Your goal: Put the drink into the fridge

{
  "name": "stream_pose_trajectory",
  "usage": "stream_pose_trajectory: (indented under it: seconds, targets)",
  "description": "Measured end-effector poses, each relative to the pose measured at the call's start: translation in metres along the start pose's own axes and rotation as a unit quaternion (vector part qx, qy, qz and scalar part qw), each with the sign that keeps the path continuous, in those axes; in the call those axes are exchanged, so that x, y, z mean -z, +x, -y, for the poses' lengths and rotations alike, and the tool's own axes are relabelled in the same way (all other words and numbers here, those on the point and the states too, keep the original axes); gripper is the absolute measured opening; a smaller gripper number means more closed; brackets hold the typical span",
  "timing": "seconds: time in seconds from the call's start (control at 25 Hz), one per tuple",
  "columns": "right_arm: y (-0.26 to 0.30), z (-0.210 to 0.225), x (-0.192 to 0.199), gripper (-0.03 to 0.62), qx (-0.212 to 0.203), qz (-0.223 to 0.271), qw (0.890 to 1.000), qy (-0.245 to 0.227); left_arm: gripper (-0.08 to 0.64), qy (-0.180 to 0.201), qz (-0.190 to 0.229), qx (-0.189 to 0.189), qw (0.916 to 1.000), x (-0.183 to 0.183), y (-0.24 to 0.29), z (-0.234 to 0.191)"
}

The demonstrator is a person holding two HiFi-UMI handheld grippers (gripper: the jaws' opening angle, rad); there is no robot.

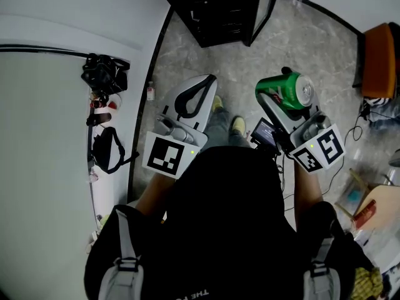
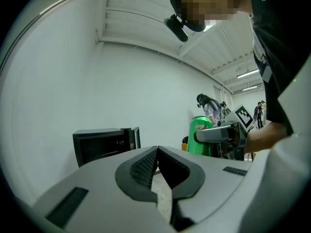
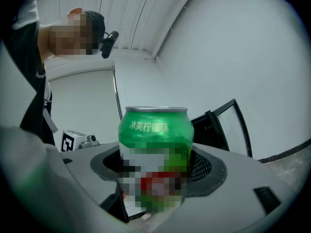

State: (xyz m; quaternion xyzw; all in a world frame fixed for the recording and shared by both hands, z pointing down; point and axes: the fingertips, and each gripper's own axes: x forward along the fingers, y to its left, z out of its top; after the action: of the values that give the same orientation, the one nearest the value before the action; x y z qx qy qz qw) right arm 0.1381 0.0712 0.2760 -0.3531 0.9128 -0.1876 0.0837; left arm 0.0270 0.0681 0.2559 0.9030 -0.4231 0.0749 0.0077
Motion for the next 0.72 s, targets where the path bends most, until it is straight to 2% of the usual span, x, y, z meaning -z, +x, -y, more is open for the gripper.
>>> stream_pose_trajectory:
  seconds: [0.32, 0.72]
  targets:
    - [0.037, 0.009, -0.004, 0.341, 0.007, -0.007, 1.000, -0.004, 0.011, -0.007, 0.002, 0.006, 1.0000, 0.002, 0.014, -0.035]
    - [0.100, 0.026, -0.006, 0.341, 0.020, -0.015, 1.000, -0.005, 0.011, -0.021, -0.005, 0.015, 0.9997, 0.011, 0.039, -0.100]
